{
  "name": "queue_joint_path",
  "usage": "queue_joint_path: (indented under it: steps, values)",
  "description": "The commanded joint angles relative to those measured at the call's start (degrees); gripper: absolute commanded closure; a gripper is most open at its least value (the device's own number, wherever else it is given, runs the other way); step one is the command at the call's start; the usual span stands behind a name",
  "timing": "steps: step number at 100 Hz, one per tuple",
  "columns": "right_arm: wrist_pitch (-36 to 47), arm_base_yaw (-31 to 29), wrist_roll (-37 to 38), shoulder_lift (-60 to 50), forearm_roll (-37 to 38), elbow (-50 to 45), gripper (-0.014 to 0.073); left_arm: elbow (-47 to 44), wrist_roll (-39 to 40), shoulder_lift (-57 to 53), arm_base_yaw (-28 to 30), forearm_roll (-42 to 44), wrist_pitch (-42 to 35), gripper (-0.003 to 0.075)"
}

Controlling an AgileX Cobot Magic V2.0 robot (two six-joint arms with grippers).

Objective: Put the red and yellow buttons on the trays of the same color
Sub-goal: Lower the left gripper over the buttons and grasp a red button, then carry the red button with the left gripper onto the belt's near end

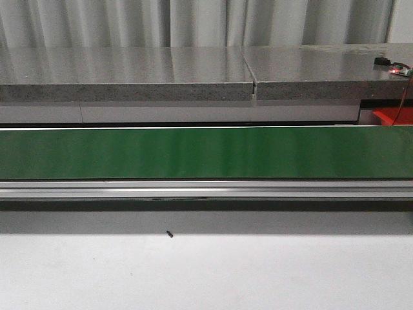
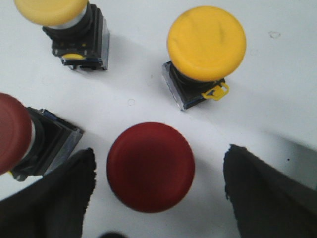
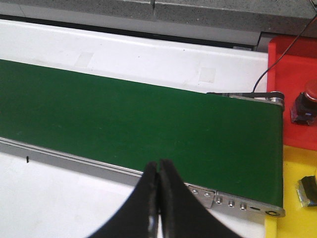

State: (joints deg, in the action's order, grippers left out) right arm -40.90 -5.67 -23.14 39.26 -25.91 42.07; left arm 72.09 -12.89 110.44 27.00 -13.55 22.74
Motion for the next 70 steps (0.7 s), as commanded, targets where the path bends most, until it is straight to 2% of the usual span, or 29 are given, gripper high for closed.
queue_joint_path:
  steps: [1,31,54,70]
  values:
    - [3.2,0.0,-0.5,-0.2,-0.9,1.6,0.0662,1.8,0.6,-3.0,0.0,-0.4,-3.6,0.0321]
    - [3.2,0.0,-0.5,-0.2,-0.9,1.6,0.0662,1.8,0.6,-3.0,0.0,-0.4,-4.6,0.0628]
    - [3.2,0.0,-0.5,-0.2,-0.9,1.6,0.0662,1.8,0.6,-5.8,0.0,-0.4,-1.0,0.0731]
    - [3.2,0.0,-0.5,-0.2,-0.9,1.6,0.0662,1.8,0.6,-11.2,-0.6,-2.6,2.1,0.0733]
